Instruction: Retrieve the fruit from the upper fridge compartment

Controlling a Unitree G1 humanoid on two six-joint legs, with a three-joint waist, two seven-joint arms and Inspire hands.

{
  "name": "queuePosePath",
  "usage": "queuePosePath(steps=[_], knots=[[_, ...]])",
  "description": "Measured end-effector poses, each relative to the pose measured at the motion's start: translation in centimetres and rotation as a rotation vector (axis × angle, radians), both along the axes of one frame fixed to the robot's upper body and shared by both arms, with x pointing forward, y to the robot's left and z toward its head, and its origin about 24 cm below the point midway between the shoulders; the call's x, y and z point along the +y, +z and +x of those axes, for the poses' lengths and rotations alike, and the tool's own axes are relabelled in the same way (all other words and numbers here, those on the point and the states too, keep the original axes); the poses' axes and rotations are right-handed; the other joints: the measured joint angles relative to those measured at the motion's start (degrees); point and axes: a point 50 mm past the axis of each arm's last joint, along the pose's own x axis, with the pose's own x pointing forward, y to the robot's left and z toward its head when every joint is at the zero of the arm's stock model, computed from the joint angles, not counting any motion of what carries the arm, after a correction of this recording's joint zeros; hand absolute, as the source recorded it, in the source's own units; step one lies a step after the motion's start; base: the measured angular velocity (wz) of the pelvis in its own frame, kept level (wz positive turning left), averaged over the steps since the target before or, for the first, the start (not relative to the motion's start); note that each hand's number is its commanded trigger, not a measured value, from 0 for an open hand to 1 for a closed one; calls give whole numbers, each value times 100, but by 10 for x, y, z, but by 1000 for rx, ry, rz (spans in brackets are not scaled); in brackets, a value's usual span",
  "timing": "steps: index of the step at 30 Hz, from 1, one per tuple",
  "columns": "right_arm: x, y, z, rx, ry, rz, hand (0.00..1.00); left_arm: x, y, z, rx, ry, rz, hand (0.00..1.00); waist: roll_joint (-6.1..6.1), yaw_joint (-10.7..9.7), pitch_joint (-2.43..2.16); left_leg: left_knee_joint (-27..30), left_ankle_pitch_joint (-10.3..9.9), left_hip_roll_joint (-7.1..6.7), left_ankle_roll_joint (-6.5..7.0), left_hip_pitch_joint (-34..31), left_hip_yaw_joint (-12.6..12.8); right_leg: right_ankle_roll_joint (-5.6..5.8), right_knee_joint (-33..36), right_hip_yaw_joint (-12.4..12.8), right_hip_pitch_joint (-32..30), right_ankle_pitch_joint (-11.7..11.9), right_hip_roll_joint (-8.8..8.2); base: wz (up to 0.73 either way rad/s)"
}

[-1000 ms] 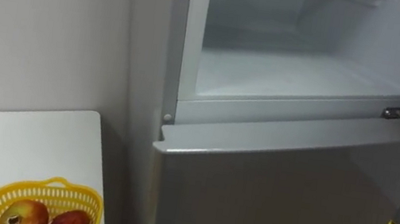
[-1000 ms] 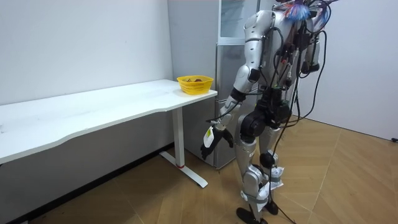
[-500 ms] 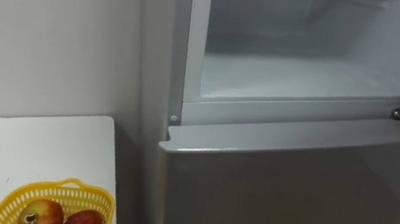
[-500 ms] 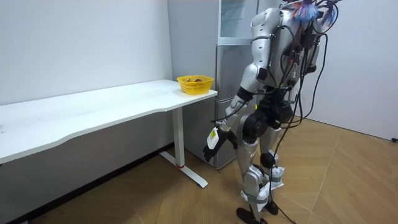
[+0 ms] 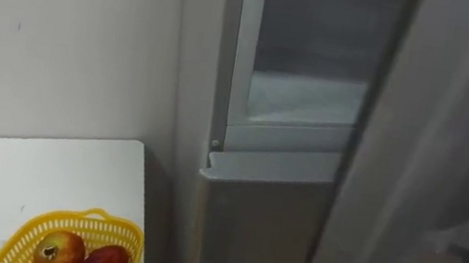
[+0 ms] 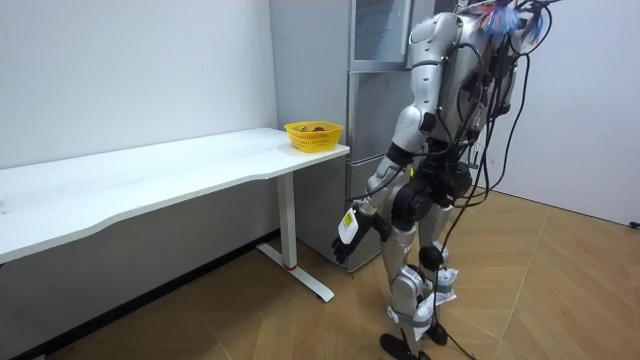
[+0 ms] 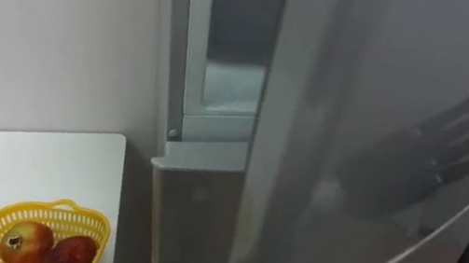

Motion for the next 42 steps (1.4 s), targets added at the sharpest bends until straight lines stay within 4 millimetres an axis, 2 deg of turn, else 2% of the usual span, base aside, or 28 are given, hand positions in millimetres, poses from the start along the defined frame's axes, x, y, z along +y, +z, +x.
queuePosePath(steps=[6, 9, 11, 13, 17, 23, 25, 27, 30, 32, 36, 38, 40, 42], knots=[[9, -8, 6, 57, 61, -93, 0, 5, 0, -2, 23, -2, 11, 0, -169, 211, 9, -7, 8, 10, -20, -10, -32, -17, -28, -73, 2, 18, 8, 2], [18, -11, 10, 66, 123, -107, 0, 8, 0, -6, 41, 3, 18, 0, -228, 299, -10, -7, 9, 16, -24, -23, -47, -25, -73, -109, 29, 25, 11, 7], [23, -14, 10, 71, 145, -115, 0, 10, 0, -10, 53, 8, 22, 0, -257, 331, -6, -7, 4, 17, -32, -28, -57, -24, -107, -122, 94, 28, 11, 9], [24, -18, 8, 93, 148, -143, 0, 10, -1, -18, 91, 17, 23, 0, -261, 339, 4, -5, 2, 17, -34, -43, -80, -24, -111, -118, 110, 29, 13, 0], [24, -18, 8, 95, 145, -153, 0, 12, -1, -20, 103, 20, 28, 0, -245, 353, 10, -5, 2, 15, -34, -50, -87, -20, -114, -120, 107, 34, 11, 0], [23, -17, 7, 93, 137, -149, 0, 13, -1, -20, 101, 20, 32, 0, -153, 424, 11, 2, 2, 19, -34, -40, -92, -25, -121, -131, 96, 37, 12, 0], [23, -16, 7, 98, 127, -148, 0, 12, -1, -21, 103, 20, 30, 0, -112, 424, 8, 0, 2, 19, -34, -35, -97, -26, -135, -140, 98, 38, 12, 0], [21, -17, 7, 110, 112, -141, 0, 12, -1, -22, 104, 22, 33, 0, -127, 411, -6, 10, 2, 19, -35, -40, -115, -26, -154, -162, 118, 45, 11, 6], [15, -16, 6, 159, 31, -196, 0, 13, 0, -23, 96, 27, 43, 0, -112, 338, 15, 25, 2, 11, -34, -43, -195, -19, -206, -204, 162, 63, 11, 12], [9, -15, 4, 208, -50, -236, 0, 14, 1, -22, 82, 30, 61, 0, -119, 314, 12, 40, 1, 3, -33, -52, -230, -13, -219, -224, 169, 57, 7, 12], [-7, -21, -5, 389, -320, -380, 0, 16, 1, -21, 69, 37, 80, 0, -66, 276, -4, 44, 1, -2, -32, -98, -259, 2, -305, -263, 181, 86, 7, 3], [-15, -32, -7, 486, -423, -389, 0, 16, 2, -25, 75, 42, 89, 0, -47, 239, -7, 31, 1, -6, -32, -101, -260, 2, -302, -266, 188, 86, 6, 0], [-30, -55, -15, 640, -554, -336, 0, 16, 2, -24, 67, 57, 102, 0, -45, 232, -25, -12, 4, -10, -32, -93, -236, 3, -298, -269, 217, 86, 8, 0], [-38, -76, -27, 770, -637, -306, 0, 15, 2, -23, 62, 61, 112, 0, -30, 252, -18, -25, 4, -8, -32, -88, -233, 3, -306, -264, 222, 86, 12, 0]])
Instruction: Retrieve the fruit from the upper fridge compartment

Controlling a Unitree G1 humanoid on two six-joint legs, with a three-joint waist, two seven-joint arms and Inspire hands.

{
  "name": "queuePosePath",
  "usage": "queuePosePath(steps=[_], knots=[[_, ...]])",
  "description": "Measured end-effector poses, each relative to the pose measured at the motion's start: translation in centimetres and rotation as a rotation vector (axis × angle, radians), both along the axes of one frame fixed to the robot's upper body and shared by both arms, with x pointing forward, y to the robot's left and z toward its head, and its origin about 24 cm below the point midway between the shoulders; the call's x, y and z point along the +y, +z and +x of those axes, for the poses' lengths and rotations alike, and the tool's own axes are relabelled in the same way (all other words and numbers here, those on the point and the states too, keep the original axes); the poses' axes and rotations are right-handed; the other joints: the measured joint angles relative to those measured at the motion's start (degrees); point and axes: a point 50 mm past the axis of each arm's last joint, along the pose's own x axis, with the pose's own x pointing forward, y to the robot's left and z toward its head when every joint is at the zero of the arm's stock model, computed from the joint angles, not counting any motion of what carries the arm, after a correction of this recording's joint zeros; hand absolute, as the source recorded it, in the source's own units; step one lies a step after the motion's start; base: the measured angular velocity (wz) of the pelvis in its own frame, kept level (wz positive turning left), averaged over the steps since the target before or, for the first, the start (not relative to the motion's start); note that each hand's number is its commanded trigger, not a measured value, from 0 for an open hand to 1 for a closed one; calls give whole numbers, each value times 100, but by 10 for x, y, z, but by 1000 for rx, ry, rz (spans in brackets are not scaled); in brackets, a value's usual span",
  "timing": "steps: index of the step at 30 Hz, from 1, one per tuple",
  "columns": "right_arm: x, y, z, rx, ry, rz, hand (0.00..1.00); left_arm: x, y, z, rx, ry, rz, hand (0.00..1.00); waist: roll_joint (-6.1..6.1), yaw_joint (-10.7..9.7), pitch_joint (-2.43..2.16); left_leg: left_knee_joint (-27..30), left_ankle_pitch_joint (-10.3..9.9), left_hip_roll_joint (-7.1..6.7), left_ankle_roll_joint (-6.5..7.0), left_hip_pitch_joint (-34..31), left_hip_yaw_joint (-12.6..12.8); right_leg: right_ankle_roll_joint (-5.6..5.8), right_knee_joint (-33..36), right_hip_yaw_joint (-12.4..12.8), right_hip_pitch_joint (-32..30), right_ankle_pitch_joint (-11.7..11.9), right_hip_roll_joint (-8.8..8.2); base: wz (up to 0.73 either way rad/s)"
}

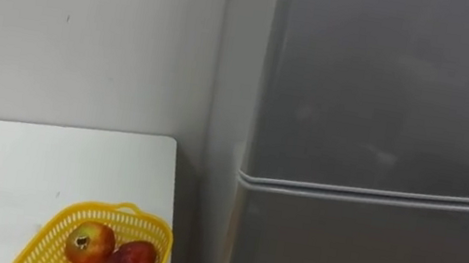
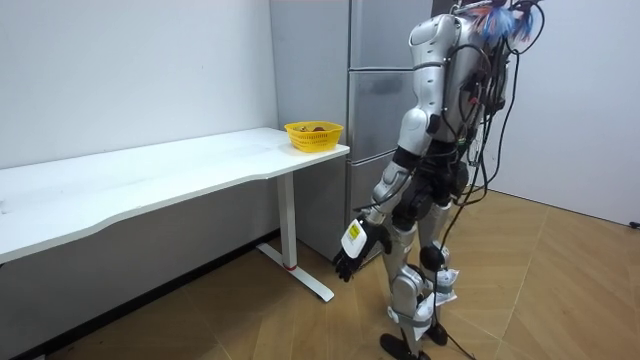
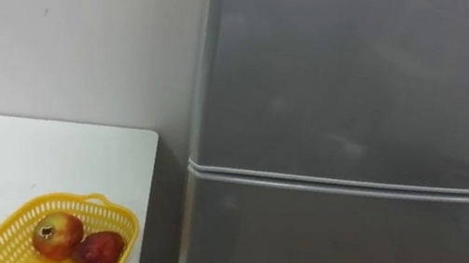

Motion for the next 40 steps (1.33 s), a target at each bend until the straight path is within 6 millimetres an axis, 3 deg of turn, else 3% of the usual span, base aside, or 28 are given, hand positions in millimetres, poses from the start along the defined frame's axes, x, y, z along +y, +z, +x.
queuePosePath(steps=[3, 7, 10, 13, 20, 22, 25, 28, 34, 40], knots=[[-4, -48, -26, 209, -143, 87, 0, -3, -1, 5, 3, 7, 4, 0, -1, 32, 21, 1, 0, -1, 0, -8, -7, 2, -13, -3, 4, -6, -1, 0], [8, -115, -68, 536, -263, 192, 0, -7, -3, 6, 5, 13, 6, 0, 27, 36, 29, 3, 0, -11, 0, 13, -1, 11, -2, 35, 12, -33, -1, 0], [19, -153, -101, 811, -246, 195, 0, -10, -4, 1, 34, 22, 2, 0, 41, 28, 32, -30, -1, -19, 0, 99, 33, 25, 4, 95, 53, -83, -1, -3], [30, -177, -131, 1014, -212, 203, 0, -11, -4, 0, 46, 24, 3, 0, 33, 43, 33, -39, -1, -27, 0, 114, -29, 31, 0, 73, 82, -93, -4, 5], [45, -195, -156, 1275, -11, 62, 0, -13, -5, -5, 78, 25, -11, 0, 91, 104, 67, -77, -5, -29, 0, 200, -26, 31, -11, 84, 113, -107, 1, 0], [51, -203, -169, 1356, 61, 85, 0, -13, -6, -5, 85, 27, -25, 0, 88, 210, 62, -77, -7, -28, 2, 200, -29, 30, -9, 68, 120, -106, -2, 0], [58, -212, -194, 1491, 165, 155, 0, -14, -6, -7, 111, 27, -45, 0, 112, 213, 51, -69, -8, -49, 3, 201, -112, 35, -15, -18, 149, -107, -24, 12], [65, -217, -205, 1582, 297, 203, 0, -15, -7, -10, 142, 23, -57, 0, 176, 219, 50, -64, -7, -50, 4, 203, -113, 33, -10, -33, 150, -109, -30, 2], [73, -221, -217, 1672, 457, 288, 0, -17, -7, -9, 167, 22, -74, 0, 221, 206, 59, -82, -7, -63, 4, 352, -111, 34, 18, -103, 278, -152, -68, 1], [79, -223, -212, 1743, 610, 241, 0, -21, -9, -3, 170, 18, -87, 0, 196, 200, 64, -81, -7, -70, 6, 406, -111, 43, 74, -97, 318, -169, -81, 0]])
